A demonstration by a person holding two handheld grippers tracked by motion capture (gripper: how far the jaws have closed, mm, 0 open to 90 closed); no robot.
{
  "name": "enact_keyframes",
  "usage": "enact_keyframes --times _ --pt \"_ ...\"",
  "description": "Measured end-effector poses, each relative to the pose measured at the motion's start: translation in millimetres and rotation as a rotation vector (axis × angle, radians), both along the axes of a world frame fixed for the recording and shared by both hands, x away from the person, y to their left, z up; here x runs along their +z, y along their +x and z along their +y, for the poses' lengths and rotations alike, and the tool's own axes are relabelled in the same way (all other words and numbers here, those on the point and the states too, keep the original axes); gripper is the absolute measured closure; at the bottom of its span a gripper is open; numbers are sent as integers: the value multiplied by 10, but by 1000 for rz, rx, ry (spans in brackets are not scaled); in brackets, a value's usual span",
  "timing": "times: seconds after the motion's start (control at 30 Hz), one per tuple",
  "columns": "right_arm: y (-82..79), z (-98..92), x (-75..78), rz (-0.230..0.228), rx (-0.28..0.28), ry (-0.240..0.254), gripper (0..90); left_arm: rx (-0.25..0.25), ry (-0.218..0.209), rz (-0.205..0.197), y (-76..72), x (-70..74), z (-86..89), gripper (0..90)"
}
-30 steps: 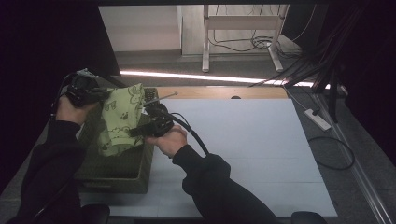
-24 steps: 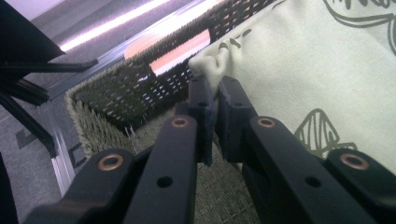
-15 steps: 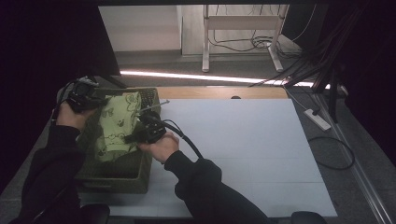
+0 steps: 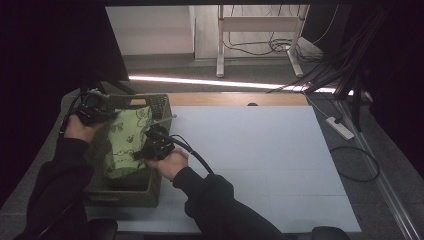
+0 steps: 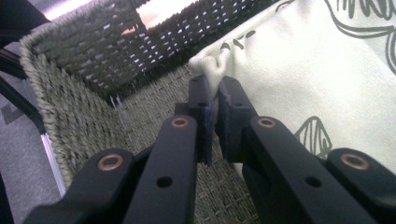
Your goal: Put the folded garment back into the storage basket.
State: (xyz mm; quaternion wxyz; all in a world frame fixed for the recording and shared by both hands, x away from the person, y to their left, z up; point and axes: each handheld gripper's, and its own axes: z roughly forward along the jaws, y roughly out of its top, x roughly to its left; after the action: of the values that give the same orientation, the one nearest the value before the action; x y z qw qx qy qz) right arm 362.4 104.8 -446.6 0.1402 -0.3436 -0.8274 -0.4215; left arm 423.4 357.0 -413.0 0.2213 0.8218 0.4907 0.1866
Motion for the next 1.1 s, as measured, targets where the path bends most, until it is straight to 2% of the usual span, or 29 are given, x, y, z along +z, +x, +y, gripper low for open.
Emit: enact_keyframes --times 0.1,0.17,0.23,0.3,0.4,0.6,0.63,0.87,1.0,1.1 --pt "-30 41 -23 -31 -19 -41 739 11 -1 15 13 -43 7 840" --pt "-44 69 -29 -41 -19 -84 639 22 -1 26 22 -60 8 820" --pt "-59 79 -19 -46 -9 -80 583 41 0 20 22 -68 11 776" --pt "-82 92 9 -74 -7 -89 537 49 -24 17 19 -63 23 732" --pt "-100 99 45 -111 7 -96 499 58 -38 21 16 -56 25 681" --pt "-100 72 83 -142 33 -89 449 70 -68 31 7 -66 30 584" --pt "-100 67 89 -154 40 -88 442 73 -87 38 5 -73 27 564" --pt "-108 15 163 -224 66 -91 391 71 -121 42 -7 -65 -11 462" --pt "-97 -21 189 -246 73 -92 370 70 -164 46 -19 -53 -38 428" --pt "-91 -57 207 -266 79 -94 354 68 -179 51 -32 -60 -59 395"
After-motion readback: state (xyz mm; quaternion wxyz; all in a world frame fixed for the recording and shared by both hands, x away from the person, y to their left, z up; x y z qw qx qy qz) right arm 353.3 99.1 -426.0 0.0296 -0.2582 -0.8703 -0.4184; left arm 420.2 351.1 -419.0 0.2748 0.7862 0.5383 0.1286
